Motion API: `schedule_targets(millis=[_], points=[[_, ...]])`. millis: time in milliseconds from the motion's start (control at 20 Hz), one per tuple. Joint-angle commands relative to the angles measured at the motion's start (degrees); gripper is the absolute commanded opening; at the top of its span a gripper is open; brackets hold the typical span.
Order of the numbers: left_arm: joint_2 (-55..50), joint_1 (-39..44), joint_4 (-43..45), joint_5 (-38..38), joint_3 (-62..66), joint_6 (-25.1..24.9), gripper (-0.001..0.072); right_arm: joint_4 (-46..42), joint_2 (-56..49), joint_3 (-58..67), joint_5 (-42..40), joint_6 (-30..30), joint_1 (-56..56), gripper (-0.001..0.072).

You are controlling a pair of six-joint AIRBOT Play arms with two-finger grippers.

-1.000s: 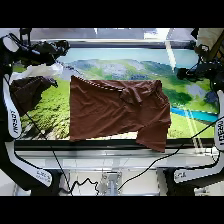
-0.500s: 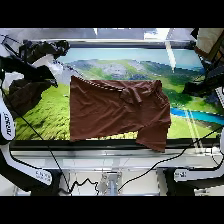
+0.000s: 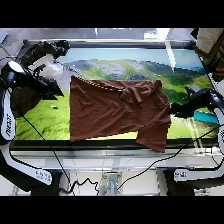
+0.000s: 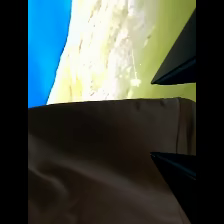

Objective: Fold the shirts.

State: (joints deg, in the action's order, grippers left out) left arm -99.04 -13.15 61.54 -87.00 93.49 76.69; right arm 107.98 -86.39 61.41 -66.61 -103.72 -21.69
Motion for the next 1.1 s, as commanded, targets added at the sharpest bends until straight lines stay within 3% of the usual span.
schedule_targets(millis=[0,300,450,600,700,800,850,900,950,1050], points=[[0.0,0.0,-1.7,1.2,-1.7,0.1,0.0559,2.8,0.0,-5.2,5.3,0.5,0.0,0.0481],[0.0,0.0,-1.8,0.1,-1.7,0.6,0.0559,6.7,-0.2,-11.1,10.1,0.0,0.0,0.0466],[0.0,0.0,-1.9,0.4,-1.9,1.8,0.0558,10.4,-0.6,-12.2,11.0,-3.4,0.0,0.0359],[0.0,0.0,-1.5,0.2,-1.9,3.1,0.0558,11.0,-1.1,-12.1,11.4,-4.2,0.0,0.0358],[0.0,0.0,-1.5,0.1,-2.4,3.3,0.0559,10.1,-1.1,-12.1,11.7,-4.4,0.0,0.0242],[0.0,0.1,-1.6,0.0,-4.7,4.0,0.0559,9.4,-1.1,-12.1,12.3,-4.3,0.0,0.0195],[0.0,0.3,-1.6,-0.1,-6.5,4.0,0.0558,9.2,-1.1,-12.1,12.5,-4.3,0.0,0.013],[0.0,0.6,-1.8,-0.2,-8.4,3.9,0.0558,9.2,-1.1,-12.1,12.7,-4.3,0.0,0.0129],[0.0,0.8,-1.8,0.0,-10.2,3.9,0.0559,9.2,-1.1,-12.1,12.9,-4.3,0.0,0.0068],[0.0,1.3,-2.2,0.4,-13.1,3.8,0.0561,9.2,-1.1,-12.1,12.9,-4.4,0.0,0.0066]])
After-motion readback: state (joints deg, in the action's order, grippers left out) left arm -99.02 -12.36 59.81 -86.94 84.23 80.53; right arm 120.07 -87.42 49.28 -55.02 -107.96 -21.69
